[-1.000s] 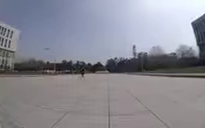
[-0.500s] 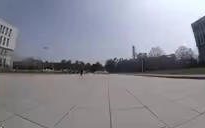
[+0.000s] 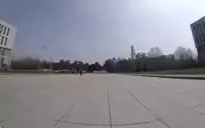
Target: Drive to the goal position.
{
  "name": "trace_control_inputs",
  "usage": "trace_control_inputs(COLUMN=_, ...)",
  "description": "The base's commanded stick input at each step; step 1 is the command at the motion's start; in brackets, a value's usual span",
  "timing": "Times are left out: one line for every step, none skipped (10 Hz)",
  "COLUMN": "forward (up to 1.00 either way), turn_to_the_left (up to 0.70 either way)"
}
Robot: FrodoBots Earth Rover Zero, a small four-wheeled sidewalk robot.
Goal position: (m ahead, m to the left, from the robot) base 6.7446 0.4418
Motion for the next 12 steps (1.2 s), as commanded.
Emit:
trace_control_inputs(forward=1.0, turn_to_the_left=0.0)
trace_control_inputs(forward=1.0, turn_to_the_left=0.0)
trace_control_inputs(forward=1.0, turn_to_the_left=0.0)
trace_control_inputs(forward=1.0, turn_to_the_left=0.0)
trace_control_inputs(forward=1.0, turn_to_the_left=0.0)
trace_control_inputs(forward=1.0, turn_to_the_left=0.0)
trace_control_inputs(forward=1.0, turn_to_the_left=0.0)
trace_control_inputs(forward=1.0, turn_to_the_left=0.0)
trace_control_inputs(forward=1.0, turn_to_the_left=0.0)
trace_control_inputs(forward=1.0, turn_to_the_left=0.0)
trace_control_inputs(forward=1.0, turn_to_the_left=0.0)
trace_control_inputs(forward=1.0, turn_to_the_left=0.0)
